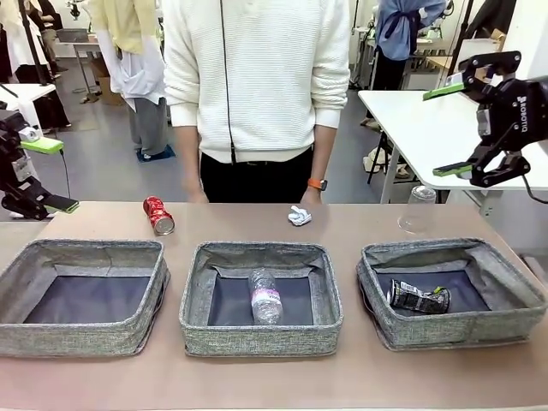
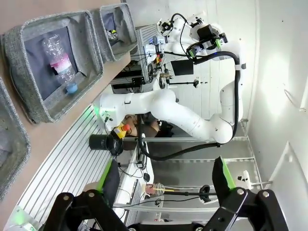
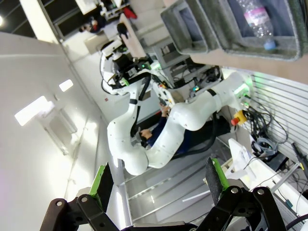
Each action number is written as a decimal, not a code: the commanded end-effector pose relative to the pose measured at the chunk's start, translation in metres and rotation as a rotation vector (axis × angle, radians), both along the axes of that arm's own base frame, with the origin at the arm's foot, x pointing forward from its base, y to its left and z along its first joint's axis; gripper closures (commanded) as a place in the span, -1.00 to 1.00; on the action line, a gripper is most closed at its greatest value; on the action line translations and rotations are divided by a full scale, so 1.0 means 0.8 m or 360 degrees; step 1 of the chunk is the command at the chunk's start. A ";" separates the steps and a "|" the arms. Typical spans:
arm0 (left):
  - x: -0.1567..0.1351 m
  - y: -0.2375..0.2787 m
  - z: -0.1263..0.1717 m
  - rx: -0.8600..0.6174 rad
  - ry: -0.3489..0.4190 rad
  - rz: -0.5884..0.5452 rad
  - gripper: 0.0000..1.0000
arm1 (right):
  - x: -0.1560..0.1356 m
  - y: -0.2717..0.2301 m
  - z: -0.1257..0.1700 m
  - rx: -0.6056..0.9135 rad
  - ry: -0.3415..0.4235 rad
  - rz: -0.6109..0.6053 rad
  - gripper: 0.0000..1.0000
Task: Sort the waste into the appropriate baskets.
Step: Pick up the waste item pointed out by the person.
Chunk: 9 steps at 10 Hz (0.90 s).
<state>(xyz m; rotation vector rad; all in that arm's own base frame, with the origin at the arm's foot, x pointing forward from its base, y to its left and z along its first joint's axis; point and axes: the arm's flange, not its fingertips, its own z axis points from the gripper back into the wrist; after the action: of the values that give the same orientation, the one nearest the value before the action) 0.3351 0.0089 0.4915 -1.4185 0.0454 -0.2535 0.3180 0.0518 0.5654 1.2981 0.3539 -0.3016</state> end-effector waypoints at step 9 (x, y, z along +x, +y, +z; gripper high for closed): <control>-0.001 0.002 0.001 -0.0003 -0.0018 -0.0026 -1.00 | 0.002 0.002 0.002 0.0044 -0.0037 0.0008 -1.00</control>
<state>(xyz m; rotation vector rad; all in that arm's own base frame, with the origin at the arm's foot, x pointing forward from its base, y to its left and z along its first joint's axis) 0.3346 0.0096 0.4915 -1.4199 0.0465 -0.2532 0.3180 0.0518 0.5654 1.2981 0.3539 -0.3015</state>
